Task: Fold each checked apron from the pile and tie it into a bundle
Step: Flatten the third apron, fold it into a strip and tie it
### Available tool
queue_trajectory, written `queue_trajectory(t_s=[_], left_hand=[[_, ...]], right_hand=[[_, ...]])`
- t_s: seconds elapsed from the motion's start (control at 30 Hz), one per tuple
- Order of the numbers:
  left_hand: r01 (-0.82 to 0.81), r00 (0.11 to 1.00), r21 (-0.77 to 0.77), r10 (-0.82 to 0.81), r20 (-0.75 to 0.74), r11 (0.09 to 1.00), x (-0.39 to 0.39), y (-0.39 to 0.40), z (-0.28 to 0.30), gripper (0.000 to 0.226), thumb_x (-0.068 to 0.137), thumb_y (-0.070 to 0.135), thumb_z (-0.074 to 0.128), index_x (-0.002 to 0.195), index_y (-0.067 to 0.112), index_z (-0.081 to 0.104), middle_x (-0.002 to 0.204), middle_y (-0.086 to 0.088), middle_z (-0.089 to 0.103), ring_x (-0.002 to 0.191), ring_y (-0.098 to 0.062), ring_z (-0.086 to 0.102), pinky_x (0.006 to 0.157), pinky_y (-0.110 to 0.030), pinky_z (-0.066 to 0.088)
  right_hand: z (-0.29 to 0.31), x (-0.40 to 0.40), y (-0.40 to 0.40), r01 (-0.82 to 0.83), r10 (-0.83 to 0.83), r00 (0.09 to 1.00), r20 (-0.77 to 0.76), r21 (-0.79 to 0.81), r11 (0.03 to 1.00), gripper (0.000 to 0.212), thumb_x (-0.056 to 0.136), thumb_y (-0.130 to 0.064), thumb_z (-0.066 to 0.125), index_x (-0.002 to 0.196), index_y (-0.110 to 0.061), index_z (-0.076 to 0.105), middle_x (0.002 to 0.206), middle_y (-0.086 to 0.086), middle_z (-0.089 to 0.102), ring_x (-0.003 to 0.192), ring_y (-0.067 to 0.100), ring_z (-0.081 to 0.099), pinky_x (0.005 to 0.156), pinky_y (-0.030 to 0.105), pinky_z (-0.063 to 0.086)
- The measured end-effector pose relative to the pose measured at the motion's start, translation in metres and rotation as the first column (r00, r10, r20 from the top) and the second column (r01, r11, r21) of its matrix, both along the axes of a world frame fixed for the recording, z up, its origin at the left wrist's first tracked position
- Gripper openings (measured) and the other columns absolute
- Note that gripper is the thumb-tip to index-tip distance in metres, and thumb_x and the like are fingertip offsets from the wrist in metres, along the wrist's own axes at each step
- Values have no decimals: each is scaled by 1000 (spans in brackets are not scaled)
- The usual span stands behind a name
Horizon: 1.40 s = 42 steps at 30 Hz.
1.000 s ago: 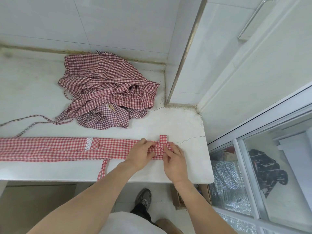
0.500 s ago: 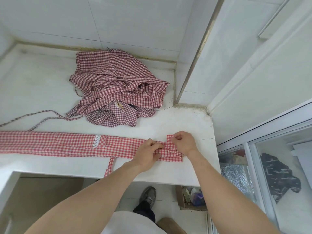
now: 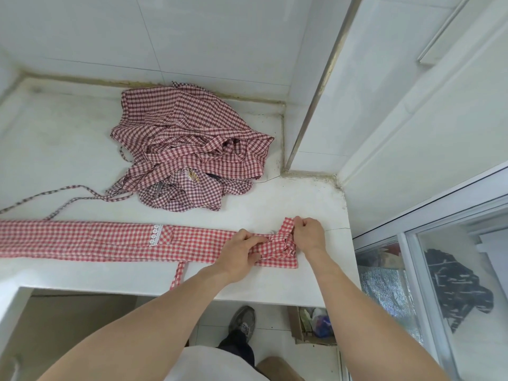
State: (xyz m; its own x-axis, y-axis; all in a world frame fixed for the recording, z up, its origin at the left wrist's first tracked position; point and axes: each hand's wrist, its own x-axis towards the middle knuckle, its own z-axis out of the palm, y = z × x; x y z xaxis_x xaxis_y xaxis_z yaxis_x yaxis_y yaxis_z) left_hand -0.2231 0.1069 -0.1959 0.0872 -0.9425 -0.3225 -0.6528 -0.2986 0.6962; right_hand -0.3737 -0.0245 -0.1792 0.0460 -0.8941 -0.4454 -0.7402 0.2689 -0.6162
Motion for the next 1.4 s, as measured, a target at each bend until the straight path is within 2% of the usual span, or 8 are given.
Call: queue_trajectory(t_s=[0.3, 0.53, 0.67, 0.93, 1.1, 1.2, 1.27, 1.4], left_hand=[[27, 997, -24, -26, 77, 999, -2, 1, -3, 45, 100, 21, 56, 142, 33, 51, 111, 8, 40, 109, -16, 42, 104, -31, 38], [205, 963, -9, -200, 180, 979, 4, 3, -6, 56, 103, 22, 51, 149, 48, 32, 107, 5, 34, 99, -15, 33, 88, -22, 29], [210, 960, 1, -207, 188, 978, 4, 3, -6, 55, 104, 23, 49, 149, 50, 33, 106, 6, 32, 99, -15, 33, 87, -21, 29], [206, 964, 12, -205, 171, 979, 4, 2, -5, 58, 103, 19, 51, 149, 48, 33, 107, 5, 33, 101, -16, 34, 88, -21, 29], [160, 979, 22, -162, 121, 987, 2, 1, -5, 56, 102, 17, 54, 147, 45, 39, 107, 5, 35, 101, -16, 35, 90, -21, 31], [87, 996, 38, -88, 30, 996, 1, -4, -3, 53, 98, 14, 59, 143, 39, 49, 101, 6, 34, 99, -16, 38, 89, -21, 32], [69, 998, 64, -68, -16, 996, 3, -6, -1, 52, 96, 13, 62, 142, 35, 52, 102, 6, 36, 100, -16, 41, 92, -23, 35], [-6, 990, 122, 23, -140, 993, 4, -10, 7, 55, 87, 12, 65, 138, 30, 53, 106, 6, 42, 110, -17, 47, 100, -31, 42]], right_hand=[[13, -4, -1, -125, 141, 988, -69, 196, 973, 42, 80, -49, 74, 59, -14, 64, 61, -1, 64, 60, 12, 60, 54, 23, 40], [14, -2, 4, -83, 91, 991, -95, 86, 993, 27, 81, -35, 77, 81, -7, 79, 85, 9, 75, 85, 22, 69, 74, 28, 50], [17, 0, 1, 44, -48, 996, 71, 58, 997, 18, 81, -25, 79, 75, -9, 73, 85, 7, 74, 88, 25, 69, 78, 30, 53], [18, 7, 3, 269, -469, 729, 499, 421, 866, 6, 90, -7, 71, 86, -5, 67, 88, 13, 71, 72, 21, 67, 65, 32, 59], [13, 3, 20, 145, -183, 820, 542, 111, 983, 13, 87, -5, 73, 87, -18, 74, 92, 3, 76, 91, 21, 72, 88, 39, 58], [14, -5, 38, -163, 282, 871, 402, -303, 939, 26, 89, 2, 67, 100, -20, 77, 100, -8, 73, 94, 7, 70, 90, 27, 55], [5, -11, 49, -412, 548, 830, 105, -548, 728, 35, 88, 1, 62, 112, -21, 75, 108, -8, 70, 100, 10, 65, 93, 30, 48], [-22, -23, 71, -710, 604, 692, -396, -529, 465, 57, 78, -7, 66, 134, -19, 60, 132, 0, 56, 119, 22, 50, 102, 42, 35]])
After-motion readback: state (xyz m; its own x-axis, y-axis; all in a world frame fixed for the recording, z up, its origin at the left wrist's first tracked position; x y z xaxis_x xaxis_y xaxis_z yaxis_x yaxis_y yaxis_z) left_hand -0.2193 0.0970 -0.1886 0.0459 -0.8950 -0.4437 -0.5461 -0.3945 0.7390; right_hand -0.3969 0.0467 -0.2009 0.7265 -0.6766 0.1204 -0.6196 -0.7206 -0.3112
